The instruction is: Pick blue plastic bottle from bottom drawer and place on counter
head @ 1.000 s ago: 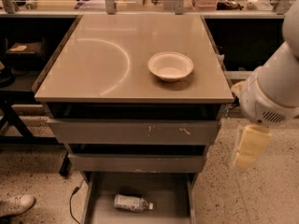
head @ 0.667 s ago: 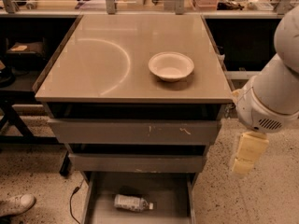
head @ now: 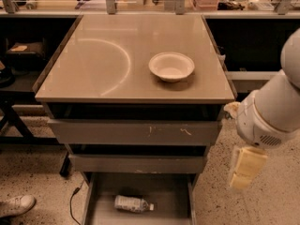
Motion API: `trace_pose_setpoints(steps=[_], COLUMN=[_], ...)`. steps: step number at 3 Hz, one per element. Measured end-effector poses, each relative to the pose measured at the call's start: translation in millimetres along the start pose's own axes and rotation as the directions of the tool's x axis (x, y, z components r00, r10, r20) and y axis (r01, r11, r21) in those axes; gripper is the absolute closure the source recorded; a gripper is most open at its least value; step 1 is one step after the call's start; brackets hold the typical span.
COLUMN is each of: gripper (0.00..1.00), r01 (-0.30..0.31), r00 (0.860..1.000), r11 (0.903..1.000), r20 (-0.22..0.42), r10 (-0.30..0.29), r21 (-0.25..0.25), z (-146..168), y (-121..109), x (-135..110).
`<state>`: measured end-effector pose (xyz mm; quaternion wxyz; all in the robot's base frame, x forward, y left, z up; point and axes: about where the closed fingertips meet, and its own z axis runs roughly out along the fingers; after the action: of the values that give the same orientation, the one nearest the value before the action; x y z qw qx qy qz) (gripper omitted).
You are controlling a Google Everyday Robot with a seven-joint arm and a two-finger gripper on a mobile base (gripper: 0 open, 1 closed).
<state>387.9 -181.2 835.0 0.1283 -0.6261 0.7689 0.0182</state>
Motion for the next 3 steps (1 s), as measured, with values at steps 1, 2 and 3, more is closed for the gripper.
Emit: trace_pose_setpoints(steps=[1,2,3], gripper=[0.0,0.0,0.0], r01=[0.041,0.041,0.041], r00=[0.998,0.997,0.997], r11=[0.9943,0.9733,0.9735], r20=[0.059,0.074,0.074], r10=[-0.035,-0.024,-0.024], r21=[-0.099,-0.226,-0.225], z=[58.4,137.2,136.9], y=[45.9,100.7,100.4], x=[-25.8,-40.0,-40.2])
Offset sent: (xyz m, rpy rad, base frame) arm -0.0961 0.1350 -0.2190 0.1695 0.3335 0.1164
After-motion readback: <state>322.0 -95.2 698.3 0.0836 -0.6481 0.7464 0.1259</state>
